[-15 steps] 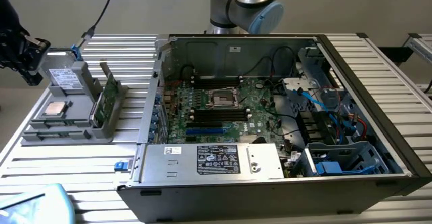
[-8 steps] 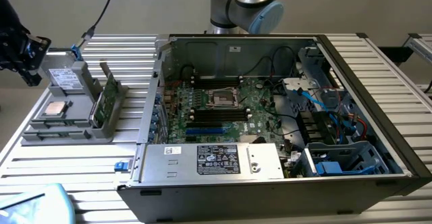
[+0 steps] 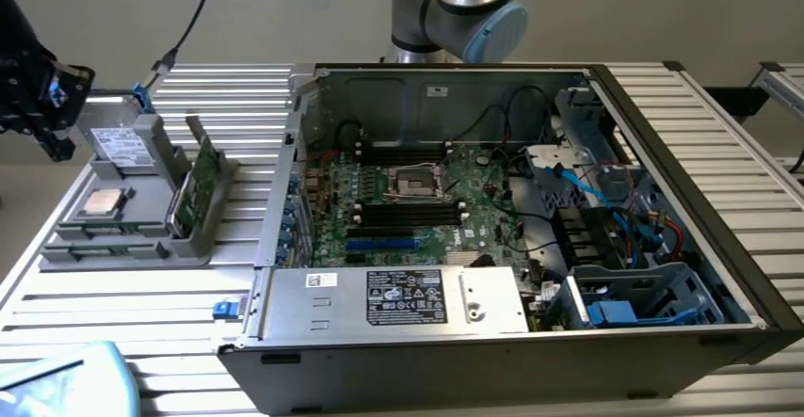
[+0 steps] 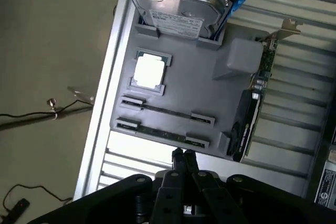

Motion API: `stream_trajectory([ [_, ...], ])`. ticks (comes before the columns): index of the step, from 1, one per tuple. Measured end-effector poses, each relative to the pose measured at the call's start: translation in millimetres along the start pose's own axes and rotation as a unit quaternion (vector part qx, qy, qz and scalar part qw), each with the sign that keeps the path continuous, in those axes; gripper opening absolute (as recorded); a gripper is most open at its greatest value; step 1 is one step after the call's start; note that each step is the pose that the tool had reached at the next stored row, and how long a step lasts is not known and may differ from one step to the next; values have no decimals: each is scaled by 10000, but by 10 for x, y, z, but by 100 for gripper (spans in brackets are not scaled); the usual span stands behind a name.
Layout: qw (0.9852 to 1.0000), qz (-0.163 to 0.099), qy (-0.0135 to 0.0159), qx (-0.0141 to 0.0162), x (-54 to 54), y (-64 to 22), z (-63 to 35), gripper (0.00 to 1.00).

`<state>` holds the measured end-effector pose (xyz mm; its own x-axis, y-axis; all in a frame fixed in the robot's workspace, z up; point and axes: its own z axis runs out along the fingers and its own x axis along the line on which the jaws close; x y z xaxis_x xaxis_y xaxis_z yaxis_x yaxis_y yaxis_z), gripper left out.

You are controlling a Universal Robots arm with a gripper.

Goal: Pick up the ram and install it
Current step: 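Pick up the ram and move it above insertion slot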

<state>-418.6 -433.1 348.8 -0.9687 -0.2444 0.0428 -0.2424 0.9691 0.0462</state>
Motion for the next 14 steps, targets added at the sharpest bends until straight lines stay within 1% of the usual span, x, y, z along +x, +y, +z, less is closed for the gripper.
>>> stream_trajectory([
  [2,9998,-182,8,8,0,0,0,11],
  [4,9993,-363,17,16,0,0,0,11],
  [7,9980,-636,29,27,0,0,0,11],
  [9,9967,-814,37,35,0,0,1,11],
  [11,9950,-996,46,43,0,0,1,11],
  [14,9918,-1274,59,55,0,0,1,11],
])
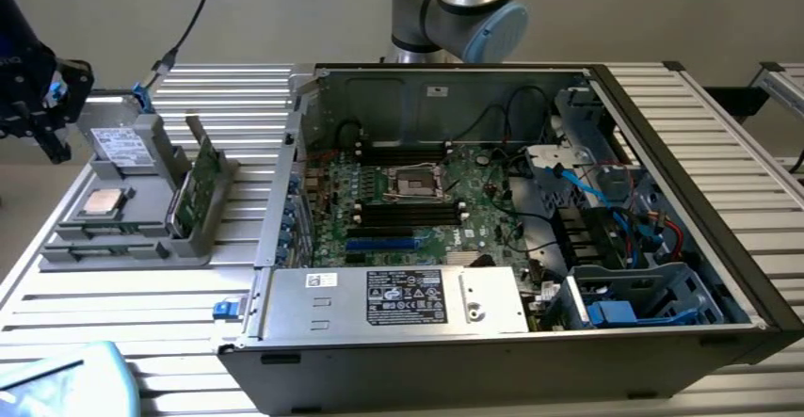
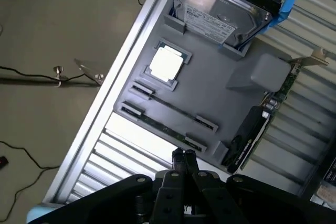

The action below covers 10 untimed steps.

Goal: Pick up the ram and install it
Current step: 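Pick up the ram and move it above insertion slot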

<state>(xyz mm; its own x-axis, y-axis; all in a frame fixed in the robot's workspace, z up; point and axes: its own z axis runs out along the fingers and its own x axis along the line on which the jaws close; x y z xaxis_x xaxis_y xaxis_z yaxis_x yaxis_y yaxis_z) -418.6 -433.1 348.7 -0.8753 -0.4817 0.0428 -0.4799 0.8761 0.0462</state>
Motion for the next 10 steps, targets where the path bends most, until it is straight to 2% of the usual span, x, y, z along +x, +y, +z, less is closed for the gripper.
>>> stream_trajectory([
  [5,9990,-454,21,19,0,0,1,11],
  [10,9959,-908,41,39,0,0,2,11],
])
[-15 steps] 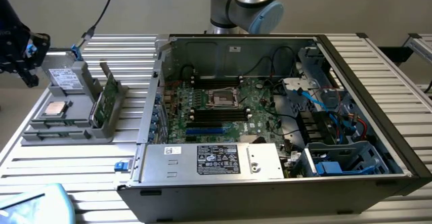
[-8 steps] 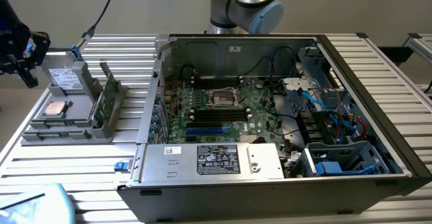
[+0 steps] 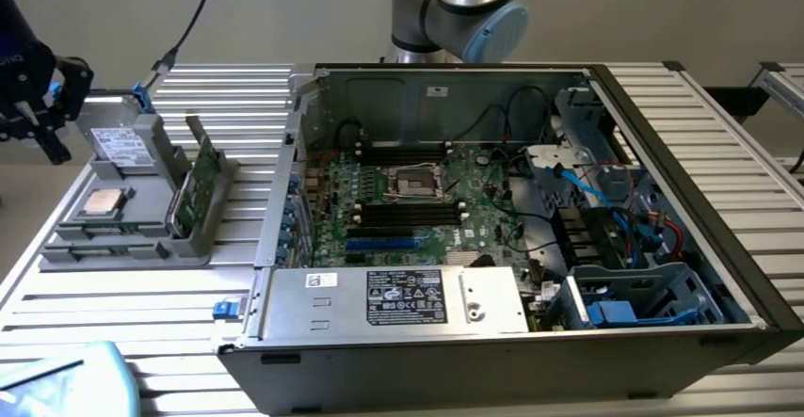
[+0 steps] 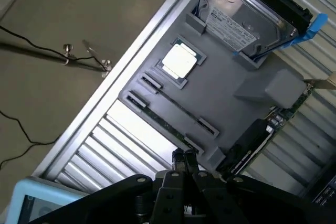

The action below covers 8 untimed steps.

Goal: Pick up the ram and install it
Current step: 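Pick up the ram and move it above insertion slot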

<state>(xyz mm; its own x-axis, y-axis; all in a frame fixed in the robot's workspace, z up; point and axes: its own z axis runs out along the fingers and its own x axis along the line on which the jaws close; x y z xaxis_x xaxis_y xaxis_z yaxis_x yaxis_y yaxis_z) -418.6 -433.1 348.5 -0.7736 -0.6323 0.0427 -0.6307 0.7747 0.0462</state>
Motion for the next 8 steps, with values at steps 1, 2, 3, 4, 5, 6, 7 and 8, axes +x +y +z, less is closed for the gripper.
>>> stream_trajectory([
  [1,10000,-90,4,4,0,0,0,11],
  [2,9998,-179,9,8,0,0,0,11],
  [3,9996,-270,13,12,0,0,0,11],
  [4,9994,-358,17,15,0,0,0,11],
  [5,9990,-448,21,19,0,0,1,11],
  [6,9985,-541,25,23,0,0,1,11],
  [7,9980,-633,29,27,0,0,2,11],
  [8,9974,-726,34,31,0,0,2,11],
])
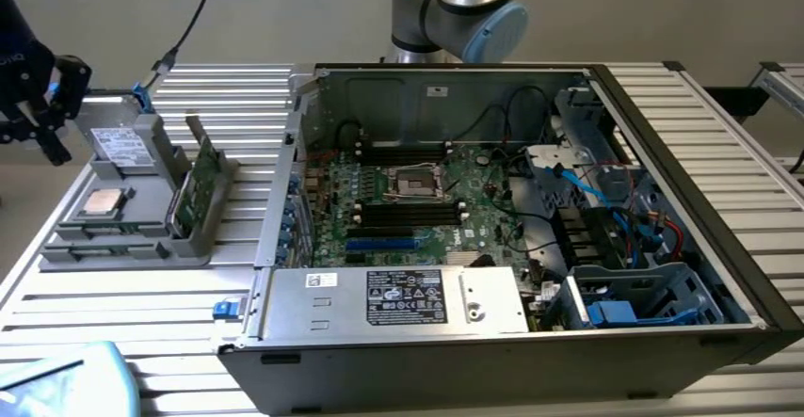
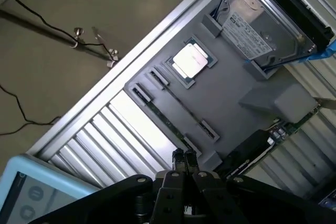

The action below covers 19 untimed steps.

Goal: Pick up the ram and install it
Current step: 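Pick up the ram and move it above insertion slot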

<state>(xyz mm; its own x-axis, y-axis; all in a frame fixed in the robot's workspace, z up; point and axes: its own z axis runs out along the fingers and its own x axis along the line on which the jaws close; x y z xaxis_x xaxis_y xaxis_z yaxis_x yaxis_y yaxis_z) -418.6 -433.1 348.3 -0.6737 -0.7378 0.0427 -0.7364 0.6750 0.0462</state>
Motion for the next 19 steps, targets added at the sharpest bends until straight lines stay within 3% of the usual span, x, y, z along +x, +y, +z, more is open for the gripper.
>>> stream_trajectory([
  [5,9990,-451,21,19,0,0,2,11],
  [10,9959,-902,42,39,0,0,4,11],
  [15,9908,-1352,63,58,0,0,6,11],
  [19,9852,-1713,80,73,0,0,7,11],
])
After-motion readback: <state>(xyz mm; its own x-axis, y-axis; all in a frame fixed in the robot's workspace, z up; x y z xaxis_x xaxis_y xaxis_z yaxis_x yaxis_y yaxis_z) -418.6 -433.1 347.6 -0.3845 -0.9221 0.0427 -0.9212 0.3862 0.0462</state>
